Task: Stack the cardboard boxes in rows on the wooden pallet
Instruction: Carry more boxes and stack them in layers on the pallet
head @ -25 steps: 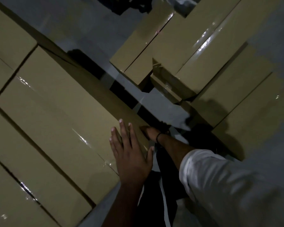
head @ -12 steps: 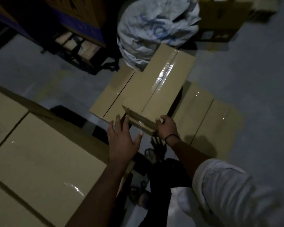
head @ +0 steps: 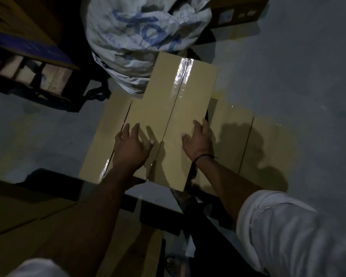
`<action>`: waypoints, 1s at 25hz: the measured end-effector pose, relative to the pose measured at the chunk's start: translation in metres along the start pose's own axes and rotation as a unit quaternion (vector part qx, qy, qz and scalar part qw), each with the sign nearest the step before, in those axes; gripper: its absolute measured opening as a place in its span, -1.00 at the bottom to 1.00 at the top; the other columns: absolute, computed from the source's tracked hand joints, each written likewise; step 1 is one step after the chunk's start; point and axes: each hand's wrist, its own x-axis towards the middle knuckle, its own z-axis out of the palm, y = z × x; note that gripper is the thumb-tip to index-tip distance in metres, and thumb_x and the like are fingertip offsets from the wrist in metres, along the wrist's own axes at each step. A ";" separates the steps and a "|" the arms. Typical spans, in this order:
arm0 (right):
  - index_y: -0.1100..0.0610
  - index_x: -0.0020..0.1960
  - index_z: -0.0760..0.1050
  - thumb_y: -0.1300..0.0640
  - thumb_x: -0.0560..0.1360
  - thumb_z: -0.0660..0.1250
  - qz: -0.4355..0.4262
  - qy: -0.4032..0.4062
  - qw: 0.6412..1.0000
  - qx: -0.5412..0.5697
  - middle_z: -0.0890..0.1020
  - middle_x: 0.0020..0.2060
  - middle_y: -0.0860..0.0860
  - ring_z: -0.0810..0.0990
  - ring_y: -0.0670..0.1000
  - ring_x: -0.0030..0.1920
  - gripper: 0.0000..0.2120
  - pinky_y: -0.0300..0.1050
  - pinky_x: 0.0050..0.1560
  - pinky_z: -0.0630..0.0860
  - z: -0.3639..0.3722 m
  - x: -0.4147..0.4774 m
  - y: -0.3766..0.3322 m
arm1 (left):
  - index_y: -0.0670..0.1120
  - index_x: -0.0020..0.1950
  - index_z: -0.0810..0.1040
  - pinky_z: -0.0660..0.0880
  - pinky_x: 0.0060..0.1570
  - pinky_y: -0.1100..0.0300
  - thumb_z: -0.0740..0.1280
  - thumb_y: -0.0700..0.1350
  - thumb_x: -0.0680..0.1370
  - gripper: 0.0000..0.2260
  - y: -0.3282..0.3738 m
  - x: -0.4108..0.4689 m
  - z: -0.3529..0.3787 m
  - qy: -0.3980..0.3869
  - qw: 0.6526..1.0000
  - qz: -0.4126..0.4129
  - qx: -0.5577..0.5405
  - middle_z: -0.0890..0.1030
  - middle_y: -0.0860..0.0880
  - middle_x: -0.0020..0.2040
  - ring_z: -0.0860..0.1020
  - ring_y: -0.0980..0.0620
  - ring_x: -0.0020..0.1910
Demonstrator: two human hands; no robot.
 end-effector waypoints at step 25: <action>-0.14 0.56 0.22 -0.50 0.43 0.17 -0.142 0.134 0.976 -0.095 0.10 0.61 -0.06 0.19 0.26 0.50 -0.20 0.25 0.40 0.34 -0.192 -0.135 -0.064 | 0.24 0.57 0.15 0.35 0.34 -0.13 0.37 0.56 0.22 0.01 0.117 -0.136 -0.140 0.135 0.990 0.028 -0.044 0.18 -0.06 0.56 0.29 -0.25 0.43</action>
